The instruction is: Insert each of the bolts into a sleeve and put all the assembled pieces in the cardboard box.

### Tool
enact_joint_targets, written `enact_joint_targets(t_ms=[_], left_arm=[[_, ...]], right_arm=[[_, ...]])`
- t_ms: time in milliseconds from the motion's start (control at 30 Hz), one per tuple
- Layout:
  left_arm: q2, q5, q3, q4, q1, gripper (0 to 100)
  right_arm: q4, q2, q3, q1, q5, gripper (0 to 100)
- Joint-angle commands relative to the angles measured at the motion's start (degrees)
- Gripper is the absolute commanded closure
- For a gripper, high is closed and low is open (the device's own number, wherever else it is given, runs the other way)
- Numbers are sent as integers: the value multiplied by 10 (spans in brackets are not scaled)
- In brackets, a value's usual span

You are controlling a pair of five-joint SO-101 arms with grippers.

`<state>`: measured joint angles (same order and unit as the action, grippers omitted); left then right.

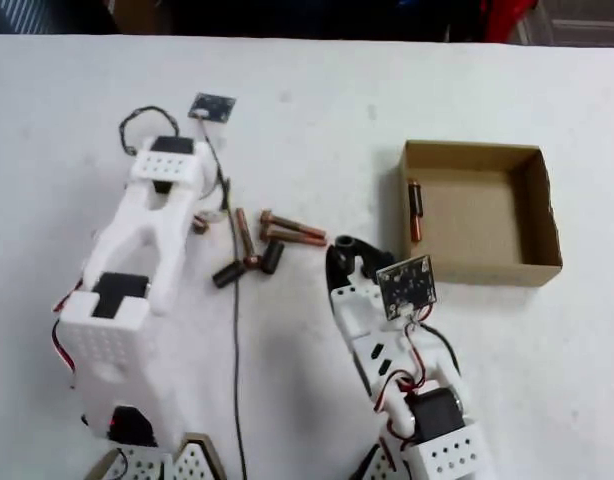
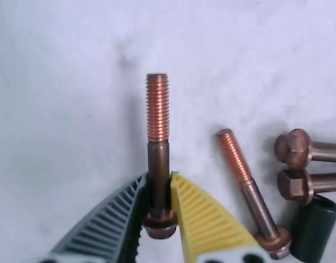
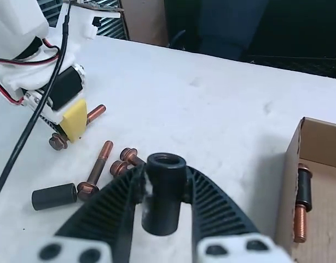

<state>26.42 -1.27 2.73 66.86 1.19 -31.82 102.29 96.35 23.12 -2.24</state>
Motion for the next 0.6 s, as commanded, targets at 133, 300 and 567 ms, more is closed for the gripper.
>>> enact_joint_targets(t_ms=[133,300,567], left_arm=[[-12,-159,109,109,33,980],[-12,-159,266,275,47,980],[-44,-168,336,356,89,980]], right_arm=[[-3,8,5,-7,-11,981],[-3,8,5,-7,-11,981],[-3,8,5,-7,-11,981]])
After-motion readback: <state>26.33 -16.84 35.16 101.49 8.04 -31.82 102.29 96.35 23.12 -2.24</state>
